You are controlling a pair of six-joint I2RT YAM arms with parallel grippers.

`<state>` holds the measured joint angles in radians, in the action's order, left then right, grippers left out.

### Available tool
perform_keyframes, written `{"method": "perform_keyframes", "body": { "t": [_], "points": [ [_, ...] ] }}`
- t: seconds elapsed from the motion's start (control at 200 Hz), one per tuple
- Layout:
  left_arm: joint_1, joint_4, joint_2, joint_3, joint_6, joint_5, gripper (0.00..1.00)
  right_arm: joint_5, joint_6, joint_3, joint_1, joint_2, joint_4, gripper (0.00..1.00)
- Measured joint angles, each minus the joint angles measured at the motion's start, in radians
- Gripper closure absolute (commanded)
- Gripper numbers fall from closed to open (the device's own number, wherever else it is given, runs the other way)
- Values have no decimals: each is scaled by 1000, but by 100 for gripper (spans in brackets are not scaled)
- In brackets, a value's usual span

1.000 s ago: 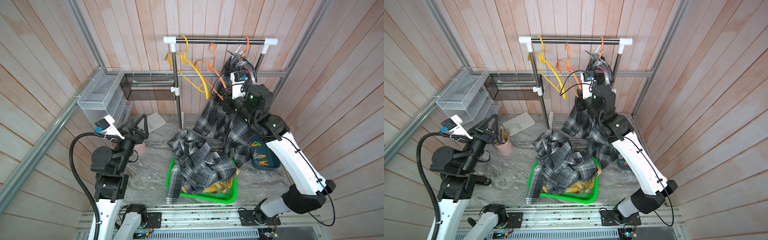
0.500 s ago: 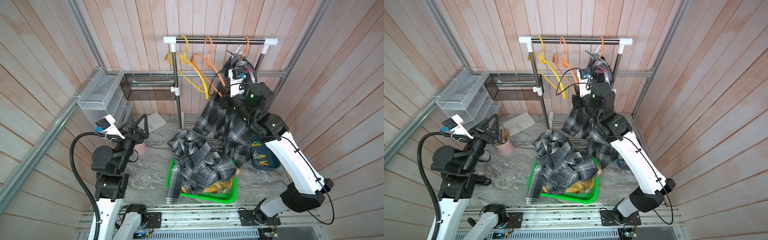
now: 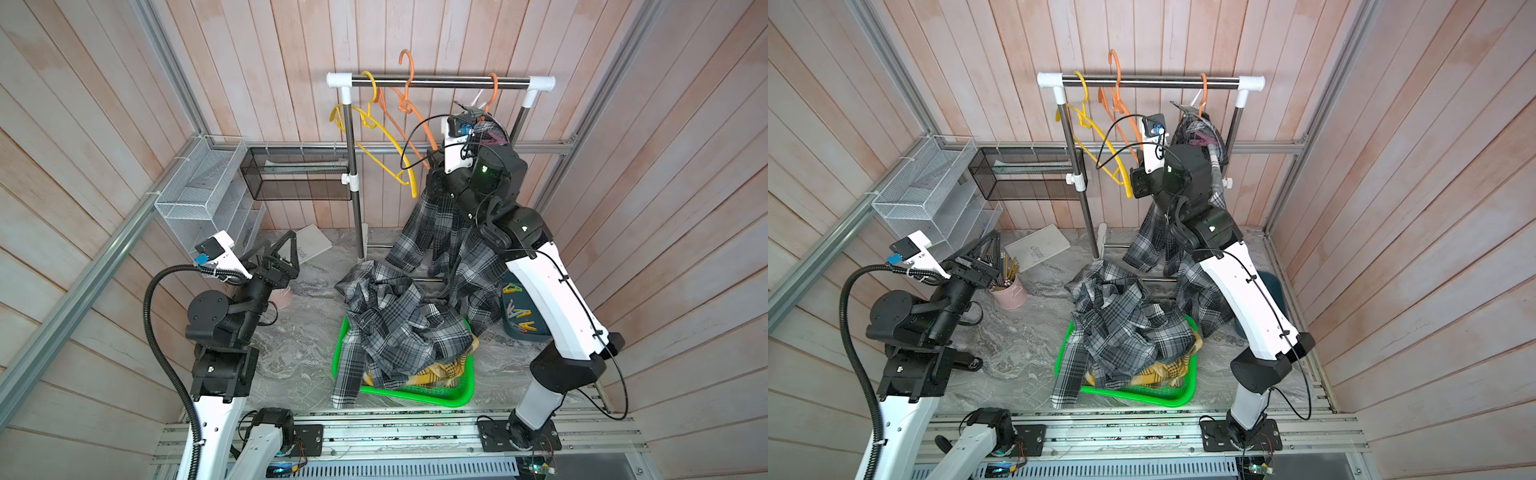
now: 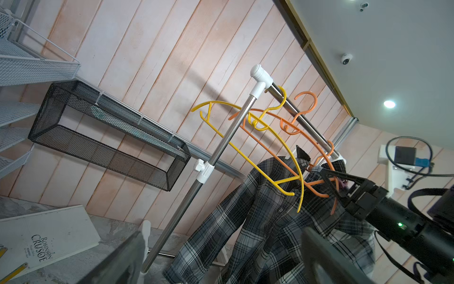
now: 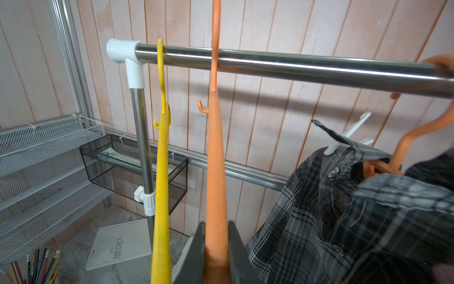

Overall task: Remove the clothespins securing long-sleeve shirts to the hanger
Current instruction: Place the hanger on the clothesline.

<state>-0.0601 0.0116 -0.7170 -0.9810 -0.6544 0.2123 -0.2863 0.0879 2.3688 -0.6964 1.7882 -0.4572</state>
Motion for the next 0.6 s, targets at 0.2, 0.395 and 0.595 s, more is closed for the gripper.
{"method": "perform_keyframes", "body": {
  "t": [0.2, 0.395, 0.595],
  "points": [
    [0, 22, -2, 0, 0, 0, 0, 26, -6, 20, -2, 50, -43, 100],
    [0, 50, -19, 8, -4, 11, 0, 50, -18, -10, -2, 48, -43, 100],
    [0, 84, -74, 17, -18, 34, 0, 60, -48, -153, -1, -17, -3, 60]
  ]
}}
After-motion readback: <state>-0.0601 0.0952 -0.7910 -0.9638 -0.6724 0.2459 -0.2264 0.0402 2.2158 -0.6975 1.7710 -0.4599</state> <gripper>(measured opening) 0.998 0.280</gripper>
